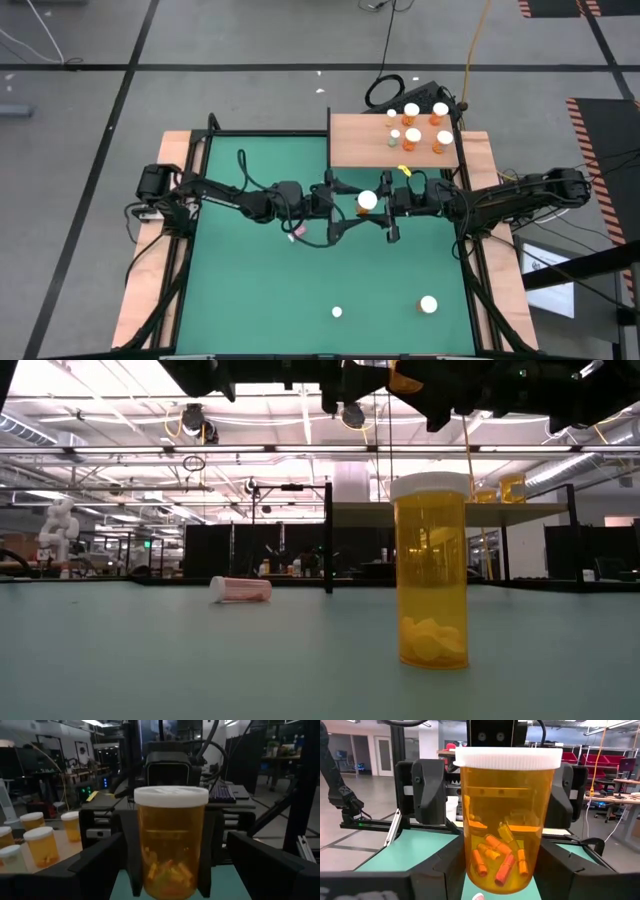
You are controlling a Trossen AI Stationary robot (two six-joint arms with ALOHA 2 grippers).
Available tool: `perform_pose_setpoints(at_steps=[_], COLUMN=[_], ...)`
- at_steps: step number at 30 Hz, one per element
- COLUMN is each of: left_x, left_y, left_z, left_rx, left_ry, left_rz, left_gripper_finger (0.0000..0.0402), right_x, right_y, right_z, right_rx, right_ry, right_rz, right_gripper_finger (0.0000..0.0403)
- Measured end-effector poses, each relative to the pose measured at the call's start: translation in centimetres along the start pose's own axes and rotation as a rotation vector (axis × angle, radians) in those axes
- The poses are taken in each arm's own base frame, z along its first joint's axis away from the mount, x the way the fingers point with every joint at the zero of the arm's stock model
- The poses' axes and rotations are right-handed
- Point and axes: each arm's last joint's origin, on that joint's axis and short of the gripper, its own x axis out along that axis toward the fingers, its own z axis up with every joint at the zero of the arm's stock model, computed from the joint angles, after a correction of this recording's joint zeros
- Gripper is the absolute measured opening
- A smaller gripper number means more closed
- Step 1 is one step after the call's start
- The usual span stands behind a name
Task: Pick and place medicine bottles onto shelf by color
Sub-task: Put the orange pill bottle on the shelf
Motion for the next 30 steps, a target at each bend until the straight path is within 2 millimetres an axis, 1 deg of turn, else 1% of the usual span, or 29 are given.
perform_pose_setpoints(at_steps=[7, 9, 16, 19, 30], left_x=[0.0, 0.0, 0.0, 0.0, 0.6], left_y=[0.0, 0.0, 0.0, 0.0, -0.2], left_z=[0.1, 0.0, 0.1, 0.1, -0.9], left_rx=[0.0, 0.0, -0.016, -0.025, -0.027], left_ry=[-0.007, -0.006, -0.01, -0.011, -0.028], left_rz=[-0.01, -0.011, -0.011, -0.011, -0.011], left_gripper_finger=[0.0347, 0.0336, 0.0272, 0.0257, 0.0253], right_x=[0.0, 0.0, 0.0, 0.0, 0.0], right_y=[0.0, 0.0, 0.0, 0.0, 0.0], right_z=[0.0, 0.0, 0.0, 0.0, -0.1], right_rx=[0.0, 0.0, -0.001, -0.001, -0.014], right_ry=[0.0, 0.0, 0.0, 0.0, 0.009], right_rz=[0.0, -0.001, -0.001, -0.001, -0.007], right_gripper_finger=[0.018, 0.018, 0.018, 0.018, 0.018])
